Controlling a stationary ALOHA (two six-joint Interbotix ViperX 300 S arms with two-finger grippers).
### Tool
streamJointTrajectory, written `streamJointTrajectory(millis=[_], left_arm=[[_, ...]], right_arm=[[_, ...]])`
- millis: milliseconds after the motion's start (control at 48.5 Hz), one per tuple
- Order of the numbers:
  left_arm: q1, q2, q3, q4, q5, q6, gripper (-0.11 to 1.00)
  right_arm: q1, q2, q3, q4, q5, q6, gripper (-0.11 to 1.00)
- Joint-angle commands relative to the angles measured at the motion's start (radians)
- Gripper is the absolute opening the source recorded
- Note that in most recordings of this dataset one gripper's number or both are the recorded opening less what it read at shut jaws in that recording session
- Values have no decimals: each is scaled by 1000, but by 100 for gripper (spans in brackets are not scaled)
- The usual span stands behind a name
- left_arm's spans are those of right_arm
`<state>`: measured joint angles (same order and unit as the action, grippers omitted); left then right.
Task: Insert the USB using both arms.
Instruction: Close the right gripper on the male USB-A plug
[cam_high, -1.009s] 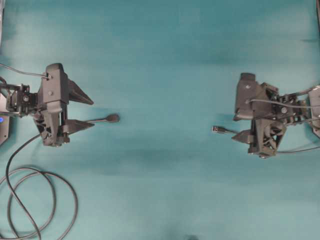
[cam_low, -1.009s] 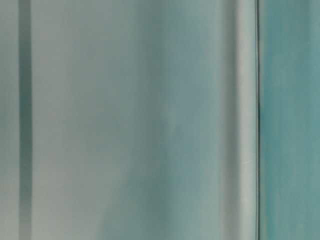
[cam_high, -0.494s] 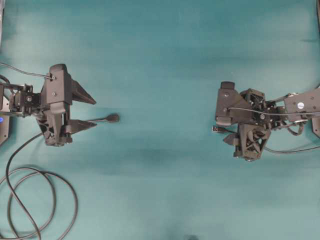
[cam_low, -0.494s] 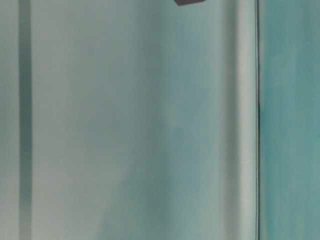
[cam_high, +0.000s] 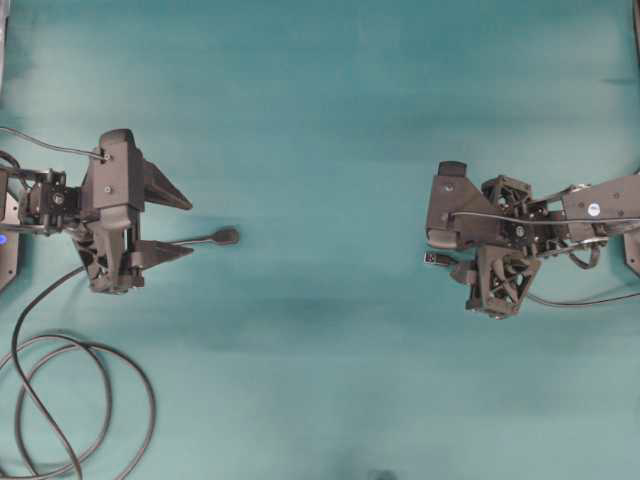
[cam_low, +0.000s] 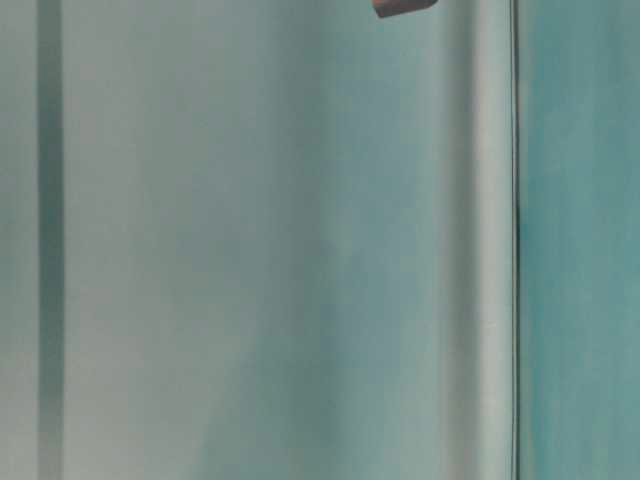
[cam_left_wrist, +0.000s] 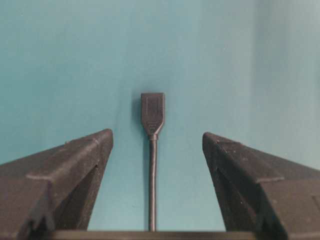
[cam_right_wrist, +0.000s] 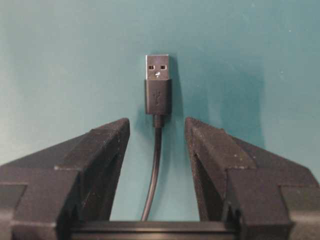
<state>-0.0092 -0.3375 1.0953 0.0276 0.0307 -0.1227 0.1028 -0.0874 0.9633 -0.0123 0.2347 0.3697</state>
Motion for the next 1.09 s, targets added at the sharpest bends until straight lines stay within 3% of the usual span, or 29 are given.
streamJointTrajectory(millis=[0,515,762,1071], left_arm=[[-3,-5,-20,2,-3,2,91],[-5,-5,-14,3,3,2,91],[-5,-5,-14,2,28,2,88],[-12,-2,-15,2,21,11,87]], right_arm=[[-3,2,-28,-2,-8,0,50],[-3,67,-60,-2,-5,-2,49],[-2,67,-51,-2,6,-3,23],[9,67,-25,-2,8,-2,22]])
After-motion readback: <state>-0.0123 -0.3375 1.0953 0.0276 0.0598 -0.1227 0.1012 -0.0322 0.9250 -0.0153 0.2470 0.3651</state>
